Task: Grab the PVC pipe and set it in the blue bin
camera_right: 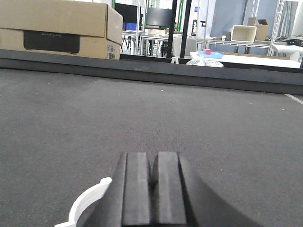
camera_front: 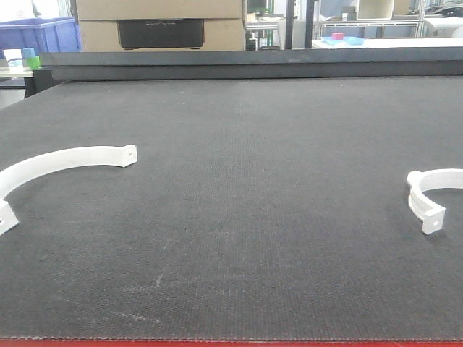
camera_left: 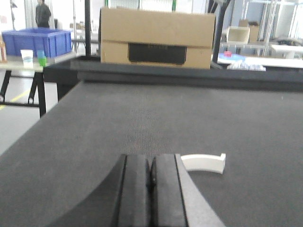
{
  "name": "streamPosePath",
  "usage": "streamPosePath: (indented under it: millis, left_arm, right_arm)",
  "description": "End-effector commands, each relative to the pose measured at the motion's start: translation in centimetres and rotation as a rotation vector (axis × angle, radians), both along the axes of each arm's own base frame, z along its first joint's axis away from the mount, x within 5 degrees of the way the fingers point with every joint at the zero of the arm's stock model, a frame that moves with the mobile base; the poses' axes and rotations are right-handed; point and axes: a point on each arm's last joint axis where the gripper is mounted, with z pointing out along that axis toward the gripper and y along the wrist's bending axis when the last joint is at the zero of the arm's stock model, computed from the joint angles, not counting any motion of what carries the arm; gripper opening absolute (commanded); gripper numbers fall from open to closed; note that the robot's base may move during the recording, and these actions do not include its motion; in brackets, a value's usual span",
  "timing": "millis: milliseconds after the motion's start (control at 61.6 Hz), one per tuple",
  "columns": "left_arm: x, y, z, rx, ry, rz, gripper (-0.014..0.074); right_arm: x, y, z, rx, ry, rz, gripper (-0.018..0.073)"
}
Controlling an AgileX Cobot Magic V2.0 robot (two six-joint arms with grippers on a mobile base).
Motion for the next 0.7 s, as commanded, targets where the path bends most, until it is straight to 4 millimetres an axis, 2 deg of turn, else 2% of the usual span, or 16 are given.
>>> streamPosePath:
  millis: [0,179,309,406,455,601,682]
  left_arm:
    - [-0.1,0.0,0.7,-0.001,-0.074,0.006,-0.0111]
    - [-0.3,0.1,1.5,-0.005,-0.165,0.009,-0.0111]
    - [-0.9,0.2,3.3,-0.024,-0.365,0.016,-0.0111]
    - [-1.1,0.3,3.8,-0.064,-0.399,0.021,-0.0111]
    - [-1.3,0.3,4.7,-0.069,-0.418,0.02,-0.0111]
    - [-2.5,0.4,8.3,-0.074,-0.521,0.017,-0.0111]
    - [-2.5,0.4,10.3,-0.075,-0.538,0.016,-0.0111]
  right_arm:
    - [0.0,0.0,0.1,-0.002,-0.012,-0.006,-0.0169]
    - [-0.1,-0.1,0.7,-0.009,-0.081,-0.013,-0.0169]
    - [-0.7,-0.3,3.3,0.003,-0.372,-0.038,-0.0169]
    - [-1.3,-0.5,4.4,0.017,-0.514,-0.05,-0.0169]
    - [-1.4,-0.5,4.6,0.018,-0.523,-0.05,-0.0169]
    - [-2.5,-0.6,8.1,0.027,-0.617,-0.051,-0.0169]
    - [-3.4,-0.6,10.3,0.031,-0.645,-0.048,-0.0169]
